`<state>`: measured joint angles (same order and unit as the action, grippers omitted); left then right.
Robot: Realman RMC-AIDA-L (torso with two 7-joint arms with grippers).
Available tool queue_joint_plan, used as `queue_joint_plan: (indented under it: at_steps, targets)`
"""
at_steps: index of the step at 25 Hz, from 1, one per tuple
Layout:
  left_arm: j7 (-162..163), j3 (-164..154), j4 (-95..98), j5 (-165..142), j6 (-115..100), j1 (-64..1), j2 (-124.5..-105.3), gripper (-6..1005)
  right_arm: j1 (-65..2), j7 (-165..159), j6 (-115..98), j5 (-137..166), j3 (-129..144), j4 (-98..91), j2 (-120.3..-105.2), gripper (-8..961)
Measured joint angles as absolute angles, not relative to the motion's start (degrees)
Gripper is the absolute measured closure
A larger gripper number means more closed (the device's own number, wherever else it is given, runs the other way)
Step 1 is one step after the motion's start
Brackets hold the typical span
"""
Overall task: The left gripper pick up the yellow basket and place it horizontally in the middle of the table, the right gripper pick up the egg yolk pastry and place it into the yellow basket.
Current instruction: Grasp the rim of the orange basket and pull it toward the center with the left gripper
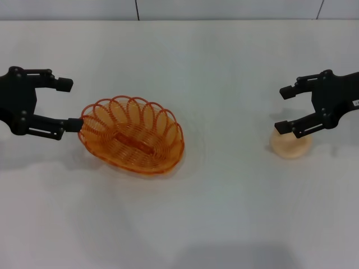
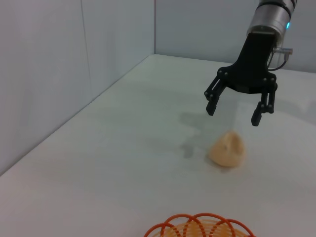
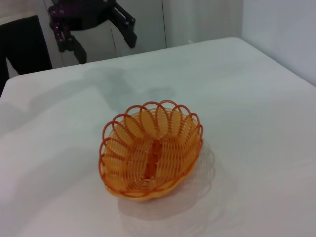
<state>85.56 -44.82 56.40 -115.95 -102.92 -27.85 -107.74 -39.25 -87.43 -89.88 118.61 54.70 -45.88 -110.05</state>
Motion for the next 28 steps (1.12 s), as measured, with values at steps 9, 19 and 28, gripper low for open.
queue_joint_plan:
  at_steps: [9, 19, 28]
  targets:
    - [85.5, -44.9, 56.4, -116.5, -102.9, -27.9, -107.85, 111, -38.8, -85.0, -90.4, 118.4, 54.6, -45.6, -110.46, 87]
    - [86.1, -44.7, 56.5, -119.1, -102.6, -28.5, -108.70, 111, -38.2, -83.7, -90.4, 116.6, 54.3, -45.9, -110.73, 92]
    - [101.4, -44.5, 61.2, -120.1, -101.4, -29.1, -108.70, 110, -36.2, -81.2, -90.5, 113.8, 53.9, -46.0, -110.77, 96]
